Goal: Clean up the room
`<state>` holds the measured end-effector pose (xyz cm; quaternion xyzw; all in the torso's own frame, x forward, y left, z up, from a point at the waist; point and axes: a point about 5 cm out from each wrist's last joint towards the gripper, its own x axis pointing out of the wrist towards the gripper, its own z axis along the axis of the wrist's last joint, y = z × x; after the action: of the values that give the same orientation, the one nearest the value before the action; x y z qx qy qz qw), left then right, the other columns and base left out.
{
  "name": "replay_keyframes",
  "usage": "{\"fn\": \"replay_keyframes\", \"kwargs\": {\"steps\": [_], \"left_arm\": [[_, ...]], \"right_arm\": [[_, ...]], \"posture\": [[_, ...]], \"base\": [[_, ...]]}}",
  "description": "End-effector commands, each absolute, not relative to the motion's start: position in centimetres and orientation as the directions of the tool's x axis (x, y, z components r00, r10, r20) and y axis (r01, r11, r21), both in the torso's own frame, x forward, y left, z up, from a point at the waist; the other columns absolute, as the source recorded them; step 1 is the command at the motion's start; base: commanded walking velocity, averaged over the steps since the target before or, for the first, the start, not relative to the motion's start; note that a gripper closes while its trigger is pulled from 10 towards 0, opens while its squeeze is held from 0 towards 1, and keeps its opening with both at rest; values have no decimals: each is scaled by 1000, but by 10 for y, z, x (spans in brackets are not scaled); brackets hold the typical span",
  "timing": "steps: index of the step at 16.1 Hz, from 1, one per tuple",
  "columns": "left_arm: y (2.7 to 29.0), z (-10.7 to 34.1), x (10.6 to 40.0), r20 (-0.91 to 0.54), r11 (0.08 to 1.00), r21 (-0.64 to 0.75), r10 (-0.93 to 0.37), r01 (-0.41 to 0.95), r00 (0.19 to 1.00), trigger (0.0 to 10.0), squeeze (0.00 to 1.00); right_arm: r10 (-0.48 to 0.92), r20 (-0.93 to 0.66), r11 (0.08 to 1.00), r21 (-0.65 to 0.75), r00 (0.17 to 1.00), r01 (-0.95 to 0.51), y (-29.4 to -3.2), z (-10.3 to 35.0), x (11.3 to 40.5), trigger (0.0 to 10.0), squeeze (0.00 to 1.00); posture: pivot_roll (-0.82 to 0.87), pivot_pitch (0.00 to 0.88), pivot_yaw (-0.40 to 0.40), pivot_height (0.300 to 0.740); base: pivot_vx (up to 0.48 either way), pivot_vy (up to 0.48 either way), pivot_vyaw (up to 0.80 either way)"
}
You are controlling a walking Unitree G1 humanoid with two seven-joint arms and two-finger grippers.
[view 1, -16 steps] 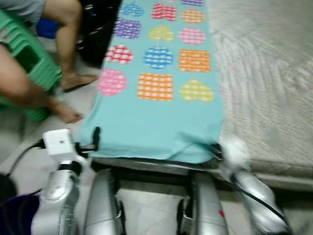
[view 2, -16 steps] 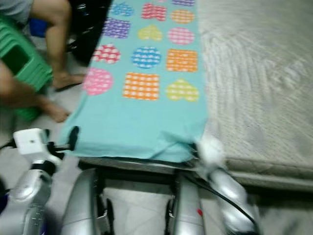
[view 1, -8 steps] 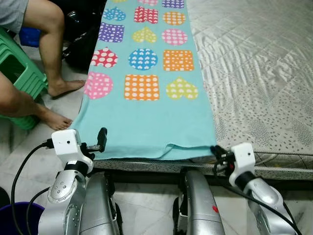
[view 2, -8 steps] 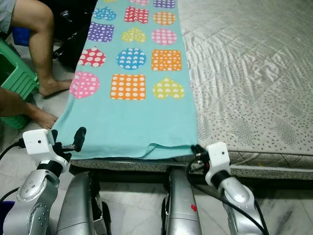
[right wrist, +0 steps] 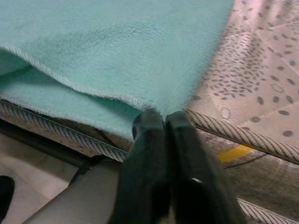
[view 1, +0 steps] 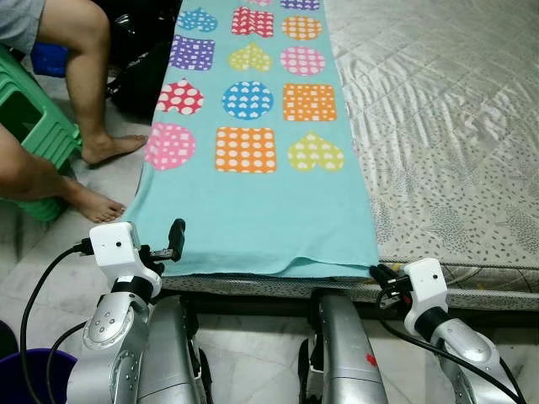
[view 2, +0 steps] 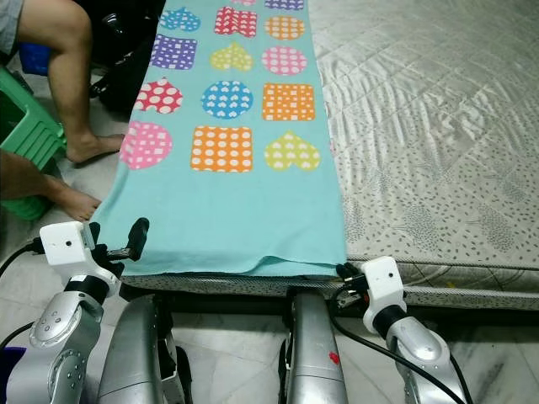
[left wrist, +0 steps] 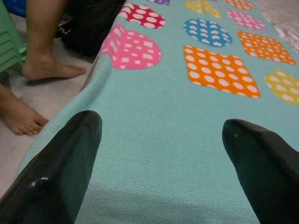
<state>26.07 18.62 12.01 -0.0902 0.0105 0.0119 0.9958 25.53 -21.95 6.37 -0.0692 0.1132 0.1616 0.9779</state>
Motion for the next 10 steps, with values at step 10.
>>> {"fn": "replay_keyframes", "kwargs": {"steps": [10], "left_arm": [[186,113,259,-48,983,-181,16,-24,999,10000,0]], "right_arm": [[320,-185,942,-43,929,-333,-214,88,260,10000,1000]], "posture": [[-77,247,-25,556]], "base": [[0,0,0]]}}
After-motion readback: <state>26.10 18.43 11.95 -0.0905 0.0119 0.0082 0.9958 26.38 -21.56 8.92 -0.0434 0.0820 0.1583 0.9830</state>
